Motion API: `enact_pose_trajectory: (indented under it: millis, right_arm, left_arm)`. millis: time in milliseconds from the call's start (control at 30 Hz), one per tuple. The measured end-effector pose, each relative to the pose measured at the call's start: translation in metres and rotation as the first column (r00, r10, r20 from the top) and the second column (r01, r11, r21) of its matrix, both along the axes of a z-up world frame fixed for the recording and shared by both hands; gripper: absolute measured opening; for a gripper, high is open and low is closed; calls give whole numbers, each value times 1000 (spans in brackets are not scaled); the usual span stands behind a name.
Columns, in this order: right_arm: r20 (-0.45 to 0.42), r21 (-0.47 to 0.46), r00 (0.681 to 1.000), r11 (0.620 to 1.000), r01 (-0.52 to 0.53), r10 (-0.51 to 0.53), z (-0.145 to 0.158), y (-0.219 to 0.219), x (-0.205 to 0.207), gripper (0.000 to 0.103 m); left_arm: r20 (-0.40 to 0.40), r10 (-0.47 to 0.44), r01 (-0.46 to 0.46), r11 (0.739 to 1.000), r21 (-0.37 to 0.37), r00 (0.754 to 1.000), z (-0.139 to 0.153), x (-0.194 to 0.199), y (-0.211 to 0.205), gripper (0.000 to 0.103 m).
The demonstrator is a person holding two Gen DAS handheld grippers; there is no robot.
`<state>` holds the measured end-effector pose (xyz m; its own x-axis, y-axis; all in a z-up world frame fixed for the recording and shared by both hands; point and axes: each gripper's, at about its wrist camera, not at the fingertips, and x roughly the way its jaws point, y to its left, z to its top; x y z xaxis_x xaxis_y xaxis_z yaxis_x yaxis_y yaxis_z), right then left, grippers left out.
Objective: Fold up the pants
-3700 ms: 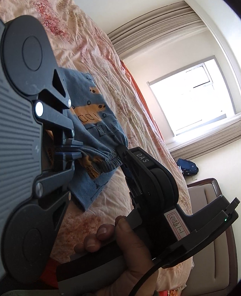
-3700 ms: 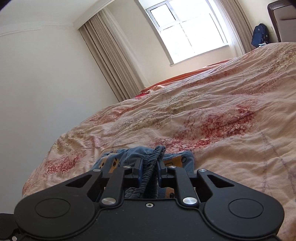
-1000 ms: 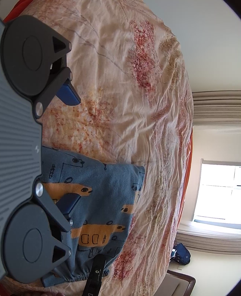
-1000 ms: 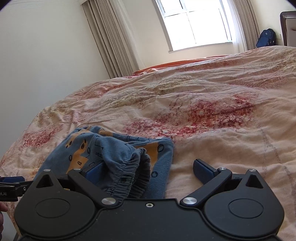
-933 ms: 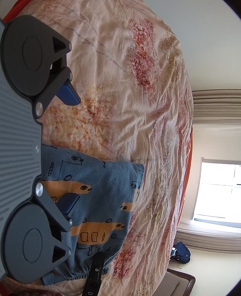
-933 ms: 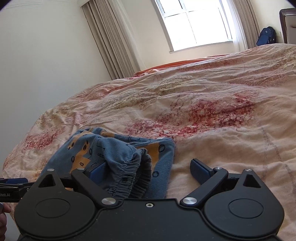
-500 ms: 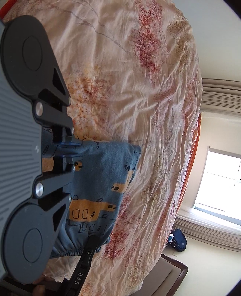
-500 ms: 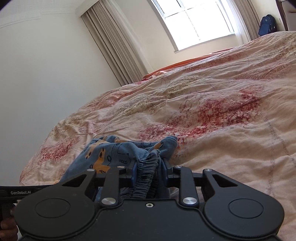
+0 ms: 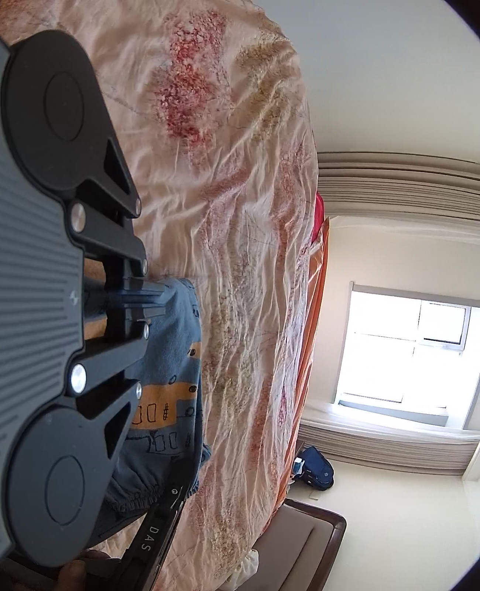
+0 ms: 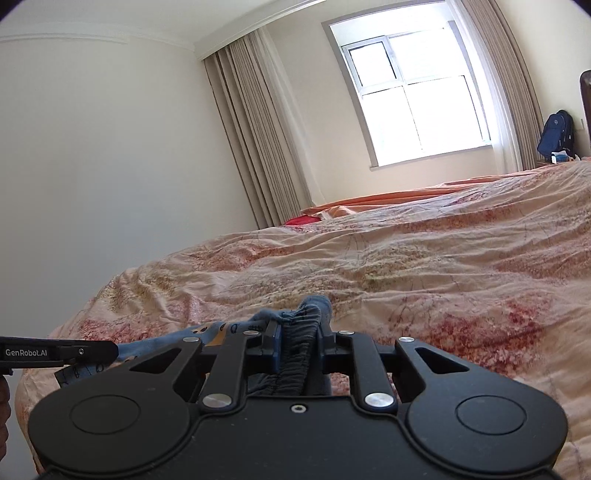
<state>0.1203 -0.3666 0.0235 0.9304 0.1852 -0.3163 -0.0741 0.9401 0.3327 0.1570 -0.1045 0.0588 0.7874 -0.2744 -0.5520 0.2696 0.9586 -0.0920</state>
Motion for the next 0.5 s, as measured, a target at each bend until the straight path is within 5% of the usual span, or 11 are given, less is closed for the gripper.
enact_pose_trajectory:
  millis: [333,500]
  right_arm:
    - [60,-43,997,997,58,-55,4,-6,17,19]
    - [-28,-42,995,995,92,-93,-25,-12,21,19]
  left_arm:
    - [91,-18,17,1000,16,996,-5,12,-22,3]
    - [-11,-25,25,1000,17,1000,-33,15,-27,3]
